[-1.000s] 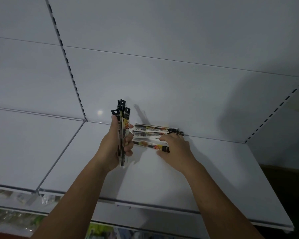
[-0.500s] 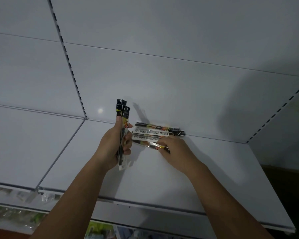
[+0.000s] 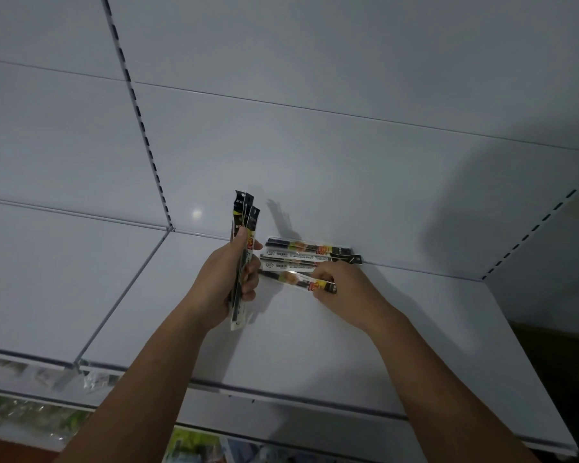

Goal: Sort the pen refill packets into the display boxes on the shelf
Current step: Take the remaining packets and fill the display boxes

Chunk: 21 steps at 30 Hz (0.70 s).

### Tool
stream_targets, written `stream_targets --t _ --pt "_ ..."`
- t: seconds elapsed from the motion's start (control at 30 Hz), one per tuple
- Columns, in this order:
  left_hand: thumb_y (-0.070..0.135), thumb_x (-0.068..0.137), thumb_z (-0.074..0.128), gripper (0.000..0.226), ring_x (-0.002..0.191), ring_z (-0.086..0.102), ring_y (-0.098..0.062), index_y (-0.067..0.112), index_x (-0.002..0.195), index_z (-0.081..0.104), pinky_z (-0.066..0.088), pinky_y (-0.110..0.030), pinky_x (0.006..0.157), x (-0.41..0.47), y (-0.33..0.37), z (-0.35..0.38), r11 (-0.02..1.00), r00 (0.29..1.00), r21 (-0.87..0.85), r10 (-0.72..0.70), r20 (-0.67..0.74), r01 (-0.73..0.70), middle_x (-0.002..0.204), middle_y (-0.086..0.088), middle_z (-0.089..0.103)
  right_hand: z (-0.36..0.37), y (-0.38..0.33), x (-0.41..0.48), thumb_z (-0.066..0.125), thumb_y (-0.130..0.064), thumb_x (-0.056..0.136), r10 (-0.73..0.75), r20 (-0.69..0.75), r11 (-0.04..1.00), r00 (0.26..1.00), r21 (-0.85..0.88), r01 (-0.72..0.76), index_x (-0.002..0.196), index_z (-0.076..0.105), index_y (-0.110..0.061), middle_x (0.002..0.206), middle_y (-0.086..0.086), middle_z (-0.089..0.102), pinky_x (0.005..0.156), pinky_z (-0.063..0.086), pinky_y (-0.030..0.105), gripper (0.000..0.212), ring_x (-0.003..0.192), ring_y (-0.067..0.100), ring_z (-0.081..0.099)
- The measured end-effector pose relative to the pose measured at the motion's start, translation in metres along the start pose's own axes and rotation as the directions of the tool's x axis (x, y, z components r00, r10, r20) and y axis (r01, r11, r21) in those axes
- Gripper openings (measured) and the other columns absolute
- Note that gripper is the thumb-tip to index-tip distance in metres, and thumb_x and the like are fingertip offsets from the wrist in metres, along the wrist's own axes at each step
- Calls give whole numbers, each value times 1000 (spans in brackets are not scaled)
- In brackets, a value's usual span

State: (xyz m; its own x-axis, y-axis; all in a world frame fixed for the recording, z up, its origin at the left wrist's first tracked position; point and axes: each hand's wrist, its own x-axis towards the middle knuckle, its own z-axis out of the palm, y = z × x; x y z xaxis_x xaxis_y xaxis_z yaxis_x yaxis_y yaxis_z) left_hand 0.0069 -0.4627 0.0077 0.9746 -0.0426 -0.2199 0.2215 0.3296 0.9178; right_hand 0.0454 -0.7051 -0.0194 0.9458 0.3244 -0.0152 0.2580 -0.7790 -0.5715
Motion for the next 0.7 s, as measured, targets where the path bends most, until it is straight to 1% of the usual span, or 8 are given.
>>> stream_targets --t 0.17,0.23,0.33,0.43,0.47,0.57,0.63,0.7 --pt "60 101 51 47 53 34 -15 14 109 56 28 -28 52 1 -1 -3 1000 1000 4 0 -13 0 69 -1 43 -11 0 3 67 -15 96 36 109 997 993 68 -44 110 70 -27 99 -12 72 63 45 18 18 83 3 66" --pt "61 101 51 48 53 34 -15 13 109 56 28 -28 52 1 -1 -4 1000 999 8 2 -32 -2 69 -1 42 -16 0 5 64 -16 98 9 129 999 992 42 -14 97 71 -31 88 -15 71 59 43 19 17 74 6 64" --pt "61 101 52 49 54 35 -15 13 110 57 29 -28 53 2 -2 -5 1000 999 9 2 -41 -2 69 -1 42 -22 2 4 61 -13 98 -14 177 1000 984 20 10 70 62 -31 66 -16 60 58 42 26 34 63 12 57" --pt "59 102 51 47 54 35 -15 13 109 58 29 -28 53 2 -3 -5 1000 999 10 -3 -34 4 69 -1 43 -22 3 2 61 -17 100 -5 200 998 980 57 -6 82 66 -37 86 -11 68 63 56 30 27 74 17 69" --pt "58 102 51 46 54 35 -15 13 109 58 29 -28 53 1 -3 -4 1000 999 13 -5 -33 6 69 -1 43 -22 2 2 61 -19 101 -7 201 998 980 68 -7 89 67 -38 92 -12 68 64 55 28 23 76 15 70" --pt "57 103 51 46 54 36 -16 13 109 59 29 -29 53 1 -4 -2 999 999 36 -11 -33 12 69 -1 45 -20 0 0 61 -21 102 -54 174 999 983 16 52 94 65 -35 87 -14 64 63 44 21 16 74 6 61" --pt "58 102 52 46 54 37 -16 12 109 59 30 -29 54 0 -5 -2 999 1000 41 -13 -26 14 70 -1 45 -22 -2 -1 63 -20 100 -58 189 998 980 32 52 92 67 -32 81 -13 64 64 47 24 15 72 7 60" --pt "58 101 53 47 54 38 -17 12 109 59 32 -29 53 -1 -5 -1 998 1000 57 0 -27 1 70 -1 47 -26 -3 -4 65 -17 98 -76 236 996 969 60 63 83 68 -36 74 -19 66 64 47 22 25 68 0 60"
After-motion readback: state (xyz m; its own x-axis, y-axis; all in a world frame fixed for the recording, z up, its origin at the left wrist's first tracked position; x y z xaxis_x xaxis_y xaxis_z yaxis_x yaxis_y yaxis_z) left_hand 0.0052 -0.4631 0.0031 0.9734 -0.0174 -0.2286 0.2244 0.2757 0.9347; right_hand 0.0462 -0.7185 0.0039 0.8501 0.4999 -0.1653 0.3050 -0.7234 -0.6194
